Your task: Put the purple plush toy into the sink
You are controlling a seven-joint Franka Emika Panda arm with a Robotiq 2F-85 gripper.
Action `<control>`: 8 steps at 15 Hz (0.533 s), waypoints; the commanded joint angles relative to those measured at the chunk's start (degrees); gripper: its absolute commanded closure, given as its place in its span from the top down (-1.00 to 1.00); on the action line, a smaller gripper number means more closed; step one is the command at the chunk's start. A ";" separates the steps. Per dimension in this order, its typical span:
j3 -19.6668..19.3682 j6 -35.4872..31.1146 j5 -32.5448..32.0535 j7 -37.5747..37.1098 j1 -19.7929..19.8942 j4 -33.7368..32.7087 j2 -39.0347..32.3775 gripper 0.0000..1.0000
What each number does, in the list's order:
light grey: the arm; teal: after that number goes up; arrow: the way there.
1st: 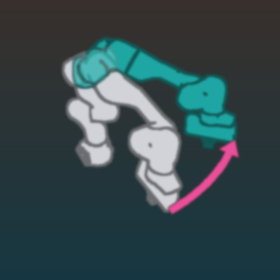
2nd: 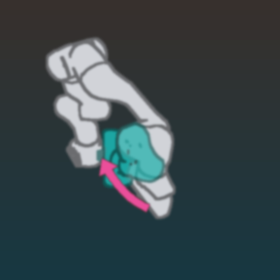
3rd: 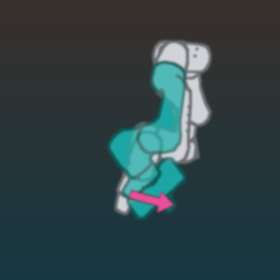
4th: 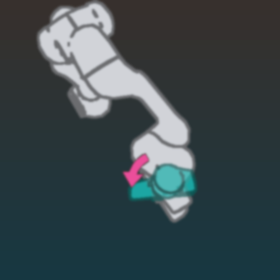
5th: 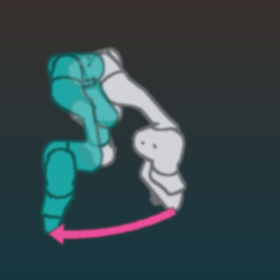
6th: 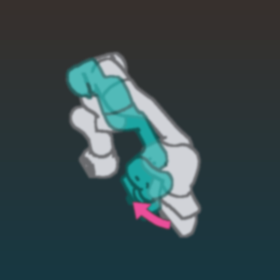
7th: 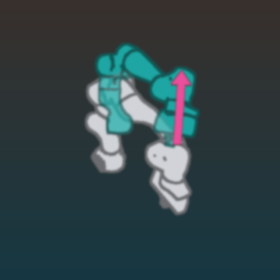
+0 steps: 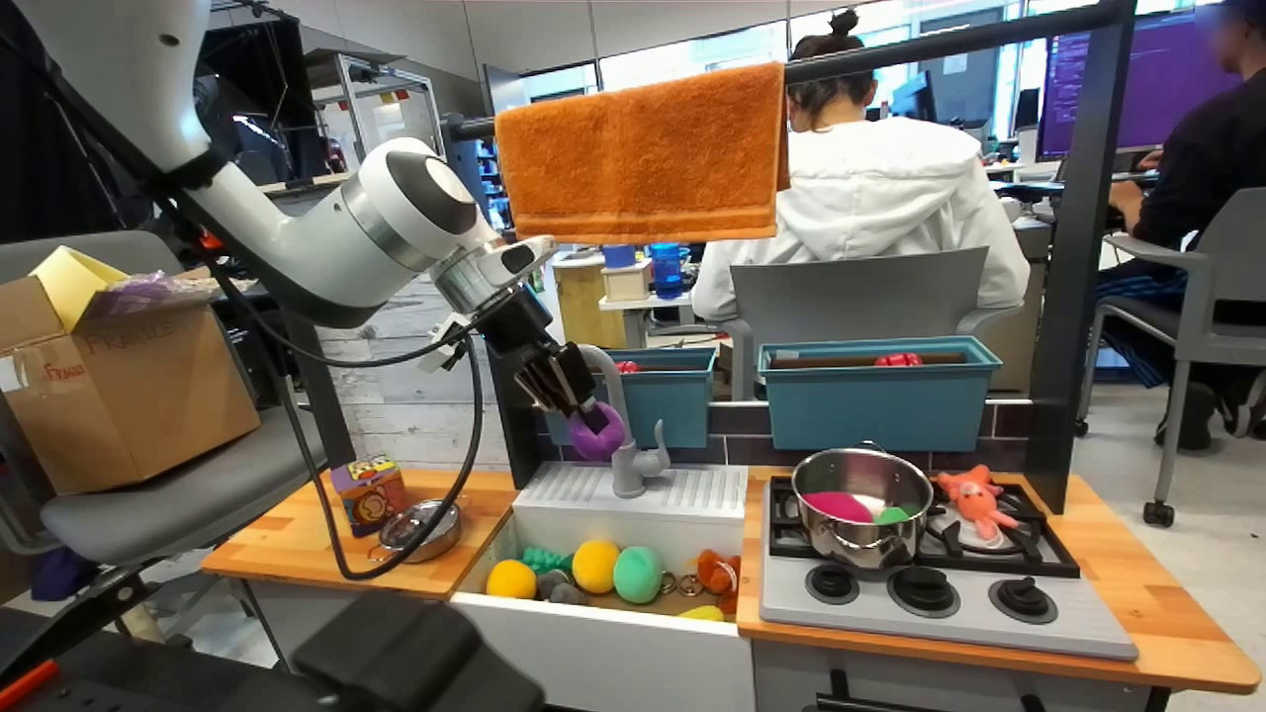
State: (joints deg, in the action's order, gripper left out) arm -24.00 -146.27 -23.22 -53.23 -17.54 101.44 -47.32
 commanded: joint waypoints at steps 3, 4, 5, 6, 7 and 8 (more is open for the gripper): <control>-1.04 0.63 -2.73 -3.53 -1.26 -2.22 -1.04 0.74; -1.02 0.70 -2.87 -3.79 -1.24 -2.28 -1.04 0.87; -0.93 0.72 -2.91 -3.89 -1.15 -2.37 -1.07 1.00; -0.92 0.78 -2.92 -4.00 -1.14 -2.35 -1.04 1.00; -0.93 0.82 -2.96 -4.12 -1.17 -2.31 -1.02 1.00; -0.93 0.92 -3.01 -4.15 -1.21 -2.27 -0.95 1.00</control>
State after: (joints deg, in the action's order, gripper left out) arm -24.16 -146.20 -24.72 -55.81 -18.11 100.14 -47.76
